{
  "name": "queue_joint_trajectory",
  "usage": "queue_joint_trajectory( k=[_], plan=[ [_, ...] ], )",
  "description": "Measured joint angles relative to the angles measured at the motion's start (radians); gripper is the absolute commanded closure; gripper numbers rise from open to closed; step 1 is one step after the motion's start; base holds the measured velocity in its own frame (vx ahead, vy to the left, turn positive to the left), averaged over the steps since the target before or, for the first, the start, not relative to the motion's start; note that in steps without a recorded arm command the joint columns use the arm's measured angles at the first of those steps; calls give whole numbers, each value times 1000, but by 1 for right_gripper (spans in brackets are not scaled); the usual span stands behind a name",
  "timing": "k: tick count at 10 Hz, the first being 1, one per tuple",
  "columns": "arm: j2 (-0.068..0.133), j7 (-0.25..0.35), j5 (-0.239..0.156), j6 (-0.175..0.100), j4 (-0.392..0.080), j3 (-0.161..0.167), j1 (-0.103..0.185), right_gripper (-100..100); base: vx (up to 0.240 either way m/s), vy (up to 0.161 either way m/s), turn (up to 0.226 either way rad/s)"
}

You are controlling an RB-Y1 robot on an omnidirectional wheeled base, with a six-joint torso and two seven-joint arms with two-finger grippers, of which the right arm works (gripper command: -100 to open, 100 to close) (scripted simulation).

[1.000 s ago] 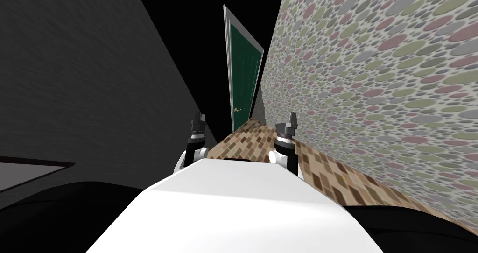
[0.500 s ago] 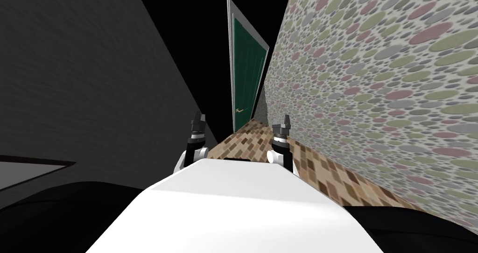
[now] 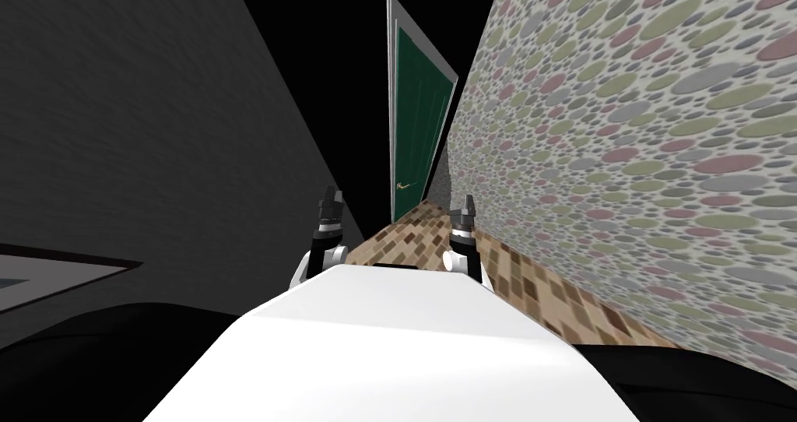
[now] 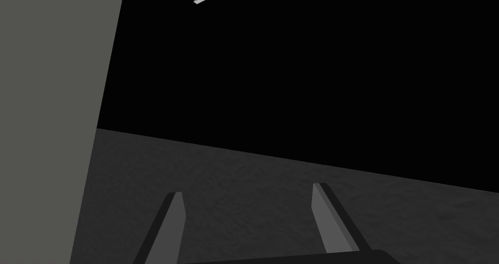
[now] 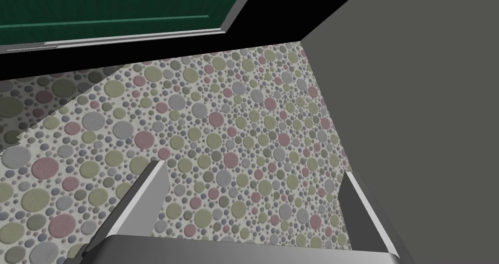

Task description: Pull the door open

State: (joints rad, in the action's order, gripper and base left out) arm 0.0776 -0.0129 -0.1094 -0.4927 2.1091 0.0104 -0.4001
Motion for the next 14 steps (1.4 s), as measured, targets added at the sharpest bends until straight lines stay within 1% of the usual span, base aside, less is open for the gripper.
queue_joint_trajectory(
  k=[1,2,4,7,8,9,11,13,14],
  plan=[
    [5,4,0,-9,-30,4,11,-100,90,-20,126],
    [11,10,0,-17,-51,8,14,-100,97,-18,124],
    [25,22,-1,-29,-102,14,32,-100,96,-26,126],
    [42,40,0,-60,-185,30,47,-100,90,-45,138],
    [50,47,-1,-72,-219,34,59,-100,98,-35,147],
    [59,56,-2,-84,-248,36,64,-100,85,-29,149],
    [66,64,-2,-95,-295,44,81,-100,49,-22,68],
    [80,76,-3,-112,-344,50,90,-100,76,-35,156],
    [87,84,-4,-126,-383,54,103,-100,88,-54,140]
  ],
)
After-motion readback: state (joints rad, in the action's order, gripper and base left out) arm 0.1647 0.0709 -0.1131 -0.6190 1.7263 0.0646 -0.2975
